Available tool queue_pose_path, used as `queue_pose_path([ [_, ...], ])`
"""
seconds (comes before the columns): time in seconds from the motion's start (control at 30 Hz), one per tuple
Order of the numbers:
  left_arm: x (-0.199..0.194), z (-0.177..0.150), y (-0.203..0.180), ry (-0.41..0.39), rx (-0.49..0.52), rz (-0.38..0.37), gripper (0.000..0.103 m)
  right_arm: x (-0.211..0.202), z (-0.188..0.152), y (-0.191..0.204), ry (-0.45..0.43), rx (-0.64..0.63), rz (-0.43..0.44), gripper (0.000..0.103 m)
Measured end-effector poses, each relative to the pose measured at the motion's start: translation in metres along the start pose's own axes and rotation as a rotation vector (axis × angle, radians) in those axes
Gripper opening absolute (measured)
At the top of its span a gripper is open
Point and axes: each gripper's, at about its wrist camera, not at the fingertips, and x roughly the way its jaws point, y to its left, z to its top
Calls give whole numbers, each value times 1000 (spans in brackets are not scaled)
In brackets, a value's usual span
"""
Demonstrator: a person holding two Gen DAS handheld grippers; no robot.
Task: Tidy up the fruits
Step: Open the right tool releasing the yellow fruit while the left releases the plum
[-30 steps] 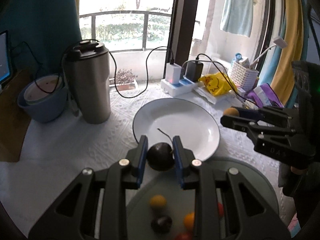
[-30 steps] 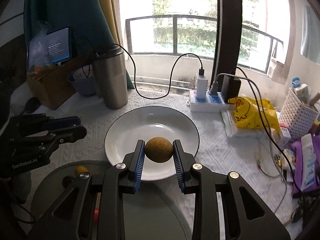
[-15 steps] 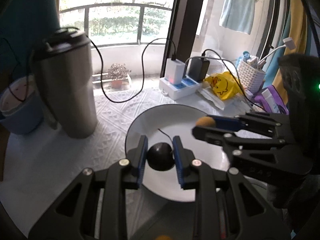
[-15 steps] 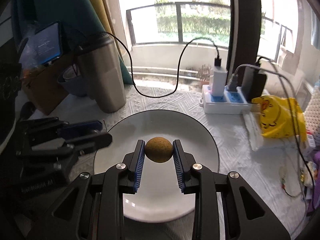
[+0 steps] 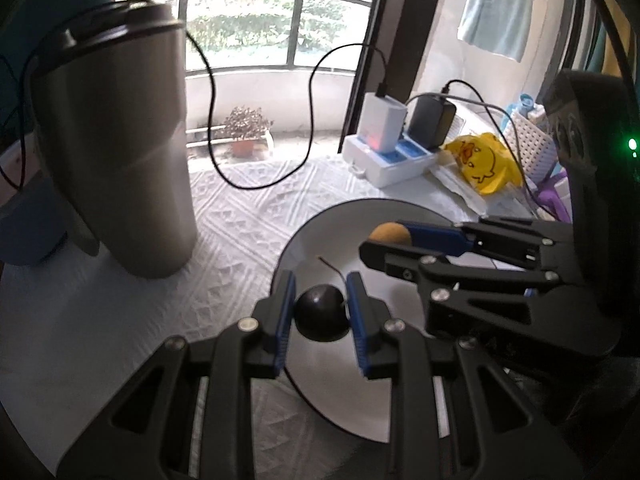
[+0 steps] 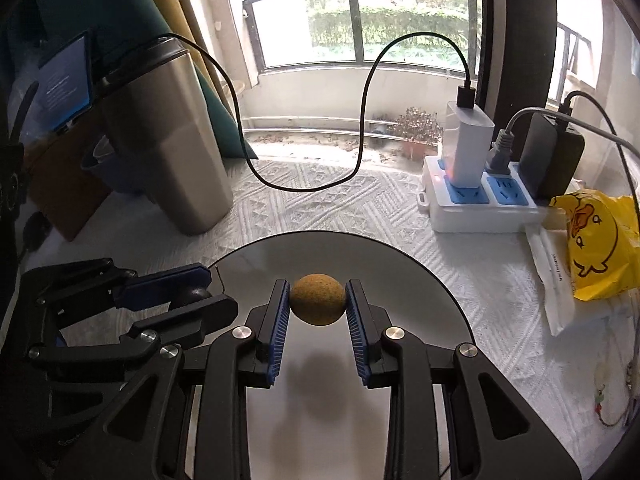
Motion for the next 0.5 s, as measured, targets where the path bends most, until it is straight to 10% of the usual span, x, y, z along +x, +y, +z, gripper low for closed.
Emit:
queue_pose_path([
  [0.5,-30,5,-1,-61,-25,1,45,-29,-2,-8,-62,60,-10,42],
])
